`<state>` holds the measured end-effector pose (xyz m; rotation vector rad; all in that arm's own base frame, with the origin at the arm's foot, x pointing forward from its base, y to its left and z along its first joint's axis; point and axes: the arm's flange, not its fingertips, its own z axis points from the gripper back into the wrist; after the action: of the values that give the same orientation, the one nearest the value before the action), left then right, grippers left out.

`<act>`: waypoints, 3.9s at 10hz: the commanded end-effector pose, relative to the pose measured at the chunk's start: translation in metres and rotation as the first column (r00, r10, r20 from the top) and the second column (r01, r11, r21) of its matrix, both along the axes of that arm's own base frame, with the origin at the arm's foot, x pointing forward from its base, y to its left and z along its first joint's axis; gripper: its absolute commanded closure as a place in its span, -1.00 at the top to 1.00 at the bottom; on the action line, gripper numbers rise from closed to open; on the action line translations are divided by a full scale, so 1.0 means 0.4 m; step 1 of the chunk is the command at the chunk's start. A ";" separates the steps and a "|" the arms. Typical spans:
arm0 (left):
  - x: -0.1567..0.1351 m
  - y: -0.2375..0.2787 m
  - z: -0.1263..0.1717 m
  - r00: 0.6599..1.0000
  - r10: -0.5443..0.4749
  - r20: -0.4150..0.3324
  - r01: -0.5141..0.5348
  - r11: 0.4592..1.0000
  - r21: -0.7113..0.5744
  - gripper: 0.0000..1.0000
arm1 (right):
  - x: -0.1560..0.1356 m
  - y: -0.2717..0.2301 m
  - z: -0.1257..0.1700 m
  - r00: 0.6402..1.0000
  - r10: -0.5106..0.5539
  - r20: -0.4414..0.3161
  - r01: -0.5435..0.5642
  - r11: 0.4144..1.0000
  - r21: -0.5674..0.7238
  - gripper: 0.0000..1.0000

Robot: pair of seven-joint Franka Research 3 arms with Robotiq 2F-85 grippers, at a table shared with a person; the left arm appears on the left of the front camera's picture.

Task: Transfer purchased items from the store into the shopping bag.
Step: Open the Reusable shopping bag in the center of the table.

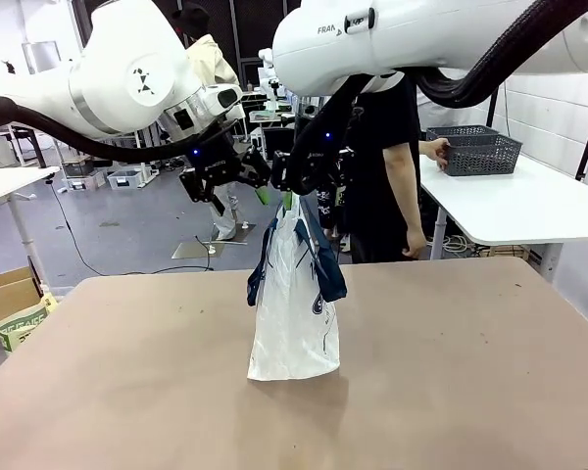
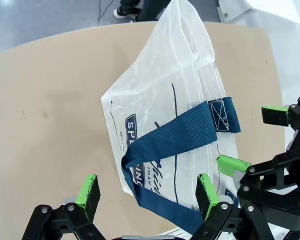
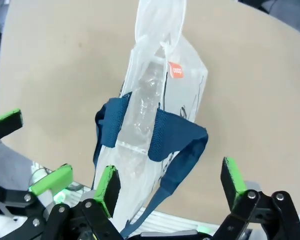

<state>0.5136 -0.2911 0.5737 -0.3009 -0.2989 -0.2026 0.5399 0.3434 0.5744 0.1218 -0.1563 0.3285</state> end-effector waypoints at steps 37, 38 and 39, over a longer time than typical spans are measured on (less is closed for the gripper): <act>-0.068 0.057 -0.106 0.966 0.183 -0.180 -0.165 0.980 0.112 -1.00 | 0.023 -0.127 -0.068 0.983 -0.141 -0.115 0.122 0.980 -0.157 -1.00; -0.074 0.064 -0.105 0.975 0.145 -0.171 -0.122 0.983 0.140 -1.00 | 0.024 -0.137 -0.073 0.988 -0.111 -0.104 0.092 0.980 -0.179 -1.00; -0.073 0.069 -0.105 0.979 0.117 -0.168 -0.087 0.981 0.173 -1.00 | 0.024 -0.147 -0.079 0.989 -0.115 -0.098 0.093 0.974 -0.206 -1.00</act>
<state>0.4890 -0.2672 0.5309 -0.1806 -0.1202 -0.0630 0.5562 0.2935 0.5497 -0.0233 -0.0092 0.2106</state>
